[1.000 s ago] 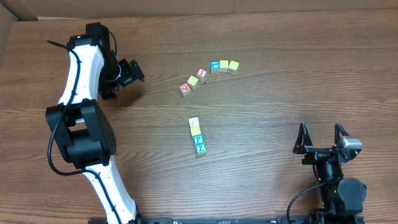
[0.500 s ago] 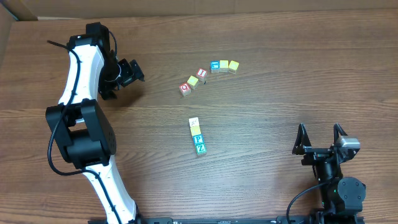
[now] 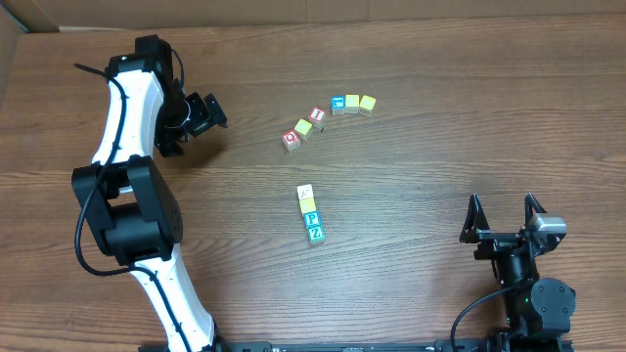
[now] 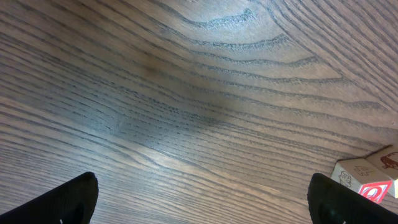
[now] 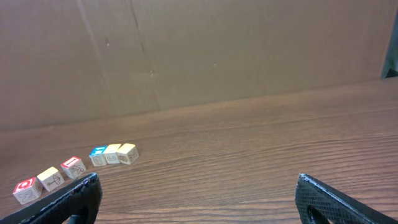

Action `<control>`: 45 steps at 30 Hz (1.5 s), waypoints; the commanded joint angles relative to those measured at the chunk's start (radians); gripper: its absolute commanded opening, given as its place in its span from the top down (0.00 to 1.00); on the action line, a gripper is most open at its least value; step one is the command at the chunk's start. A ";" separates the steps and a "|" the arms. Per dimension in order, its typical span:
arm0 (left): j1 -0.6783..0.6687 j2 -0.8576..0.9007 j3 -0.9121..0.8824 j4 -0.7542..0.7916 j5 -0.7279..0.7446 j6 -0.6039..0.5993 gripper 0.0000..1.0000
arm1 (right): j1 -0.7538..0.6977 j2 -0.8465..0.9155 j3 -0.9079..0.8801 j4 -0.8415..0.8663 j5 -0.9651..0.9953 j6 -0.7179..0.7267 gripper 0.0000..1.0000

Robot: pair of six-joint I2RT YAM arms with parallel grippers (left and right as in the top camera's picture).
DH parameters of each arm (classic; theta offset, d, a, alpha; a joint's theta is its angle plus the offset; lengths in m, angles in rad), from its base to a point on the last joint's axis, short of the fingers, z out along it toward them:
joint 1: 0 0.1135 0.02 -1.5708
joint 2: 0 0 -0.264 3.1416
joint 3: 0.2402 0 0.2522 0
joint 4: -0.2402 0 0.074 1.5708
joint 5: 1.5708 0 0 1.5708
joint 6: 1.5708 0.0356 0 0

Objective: Flip 4 blocks

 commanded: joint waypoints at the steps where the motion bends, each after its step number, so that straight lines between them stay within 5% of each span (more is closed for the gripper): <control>1: -0.006 -0.003 0.001 0.000 -0.006 0.001 0.00 | -0.003 -0.012 -0.011 0.005 -0.017 -0.018 0.00; 23: -0.006 -0.066 0.001 0.000 -0.006 0.001 0.00 | -0.003 -0.012 -0.011 0.005 -0.017 -0.018 0.00; 45: -0.006 -0.822 0.001 0.000 -0.171 0.001 0.00 | -0.003 -0.012 -0.011 0.005 -0.017 -0.018 0.00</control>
